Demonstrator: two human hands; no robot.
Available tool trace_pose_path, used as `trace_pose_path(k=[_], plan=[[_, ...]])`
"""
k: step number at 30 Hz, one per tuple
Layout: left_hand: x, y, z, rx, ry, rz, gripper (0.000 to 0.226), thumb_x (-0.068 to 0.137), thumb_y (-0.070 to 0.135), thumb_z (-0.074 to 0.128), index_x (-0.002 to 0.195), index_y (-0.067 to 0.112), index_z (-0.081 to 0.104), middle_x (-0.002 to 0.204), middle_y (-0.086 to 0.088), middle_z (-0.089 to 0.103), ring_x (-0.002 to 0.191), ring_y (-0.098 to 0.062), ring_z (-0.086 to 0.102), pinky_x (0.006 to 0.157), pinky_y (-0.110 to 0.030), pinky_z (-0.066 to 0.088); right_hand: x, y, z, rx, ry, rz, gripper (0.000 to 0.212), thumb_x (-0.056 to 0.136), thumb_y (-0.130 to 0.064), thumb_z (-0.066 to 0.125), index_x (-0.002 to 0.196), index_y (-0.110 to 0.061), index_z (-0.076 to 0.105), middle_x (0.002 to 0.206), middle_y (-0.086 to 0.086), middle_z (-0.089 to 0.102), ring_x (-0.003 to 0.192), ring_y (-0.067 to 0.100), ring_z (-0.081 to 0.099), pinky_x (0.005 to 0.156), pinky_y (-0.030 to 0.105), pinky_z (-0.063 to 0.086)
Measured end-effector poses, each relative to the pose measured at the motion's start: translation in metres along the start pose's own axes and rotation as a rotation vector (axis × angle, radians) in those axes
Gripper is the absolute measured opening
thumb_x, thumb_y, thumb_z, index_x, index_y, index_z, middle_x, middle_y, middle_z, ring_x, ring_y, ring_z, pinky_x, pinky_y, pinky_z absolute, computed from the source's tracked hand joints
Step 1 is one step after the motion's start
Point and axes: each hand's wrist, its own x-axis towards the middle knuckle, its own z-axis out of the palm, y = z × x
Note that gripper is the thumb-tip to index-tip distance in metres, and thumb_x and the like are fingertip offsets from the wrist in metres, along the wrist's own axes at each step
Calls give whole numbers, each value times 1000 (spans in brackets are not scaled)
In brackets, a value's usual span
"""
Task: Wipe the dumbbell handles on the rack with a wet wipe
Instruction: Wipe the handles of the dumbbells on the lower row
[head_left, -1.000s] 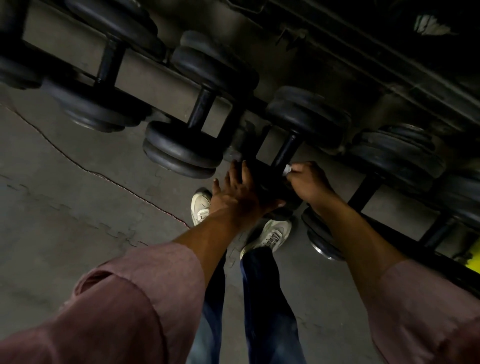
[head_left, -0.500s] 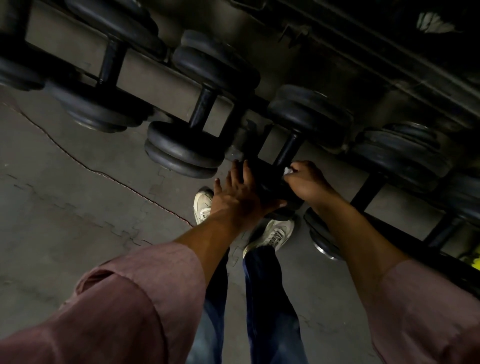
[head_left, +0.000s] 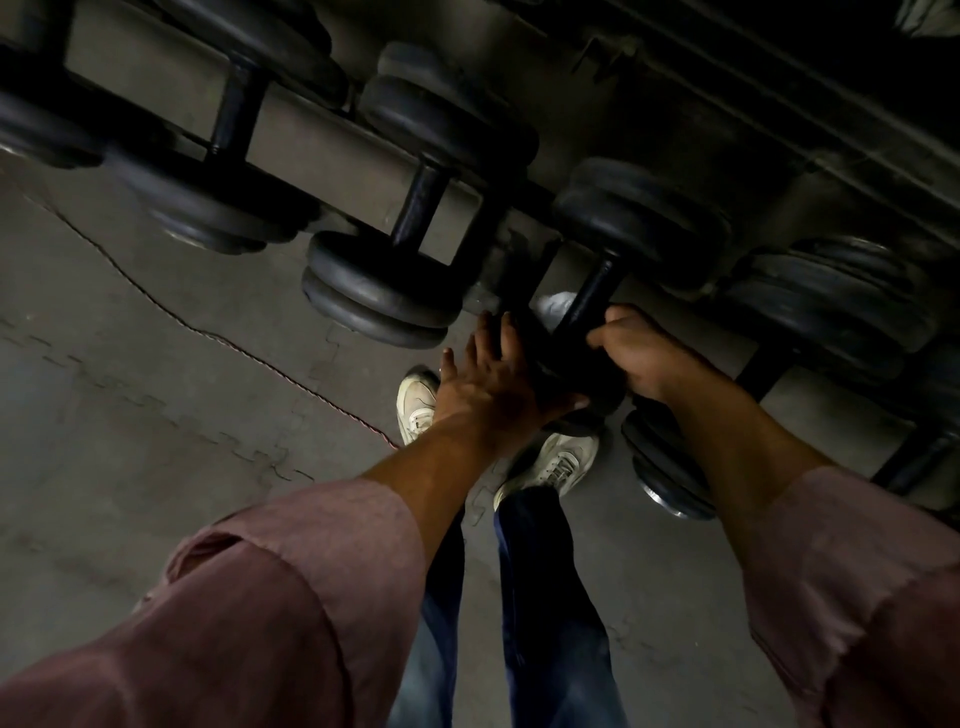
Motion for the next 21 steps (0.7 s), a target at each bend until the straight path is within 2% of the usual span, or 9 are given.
trace_pose_path(k=[2, 5, 8, 11, 13, 15, 17, 19, 21], plan=[[0, 0, 0, -1, -12, -5, 125, 77, 88, 50, 161, 21, -15, 169, -10, -15, 157, -29, -7, 126, -53, 0, -2, 0, -2, -191, 6, -40, 25, 77, -12, 56, 98, -11, 68, 91, 13, 72, 85, 29, 70, 80, 43, 57], [0, 1, -1, 3, -21, -11, 124, 79, 87, 49, 160, 21, -17, 169, -11, -17, 157, -29, -9, 126, -53, -1, -15, -1, -5, -488, 72, -135, 17, 81, -17, 57, 85, -2, 62, 74, 6, 64, 72, 23, 62, 59, 31, 46], [1, 1, 0, -9, -20, -10, 125, 79, 87, 50, 160, 20, -16, 169, -11, -17, 157, -30, -8, 126, -53, -2, -30, 2, -9, -667, 105, -244, 15, 89, -14, 57, 78, -3, 59, 73, 9, 59, 71, 19, 56, 53, 26, 34], [2, 0, 2, -16, -11, -5, 126, 77, 89, 49, 161, 21, -16, 169, -11, -16, 157, -29, -9, 126, -54, -1, -39, 0, -10, -704, 116, -375, 14, 92, -14, 59, 93, -6, 71, 91, 7, 69, 89, 21, 64, 70, 28, 49], [2, -1, 2, -19, -14, -3, 126, 77, 89, 49, 161, 22, -17, 169, -11, -17, 157, -29, -10, 126, -54, -1, -44, -2, -5, -714, 134, -480, 21, 93, -12, 62, 110, -6, 72, 112, 12, 66, 102, 25, 63, 87, 27, 49], [2, -1, 2, -21, -12, 2, 125, 78, 88, 49, 161, 22, -16, 169, -10, -17, 157, -29, -10, 126, -54, -1, -46, -3, 0, -783, 103, -577, 30, 94, -10, 59, 122, -9, 67, 125, 10, 59, 111, 28, 60, 94, 30, 48], [1, 0, 1, -16, -13, 4, 123, 79, 87, 49, 161, 22, -15, 169, -11, -17, 157, -29, -10, 126, -53, -2, -48, -5, 3, -847, 62, -604, 24, 97, -22, 54, 118, -27, 65, 121, -1, 61, 109, 23, 60, 91, 36, 50], [2, -1, 2, -19, -12, 6, 123, 79, 87, 50, 161, 22, -14, 169, -11, -16, 157, -29, -9, 126, -54, -1, -49, -9, 1, -1035, 48, -730, 17, 97, -46, 48, 108, -39, 59, 109, -10, 65, 102, 17, 62, 87, 39, 51], [2, -1, 4, -27, 3, 14, 123, 78, 87, 50, 161, 23, -13, 170, -10, -15, 157, -29, -9, 126, -55, -1, -50, -8, 0, -1074, -3, -873, 24, 97, -54, 42, 117, -45, 53, 124, -15, 61, 113, 12, 59, 96, 39, 49]])
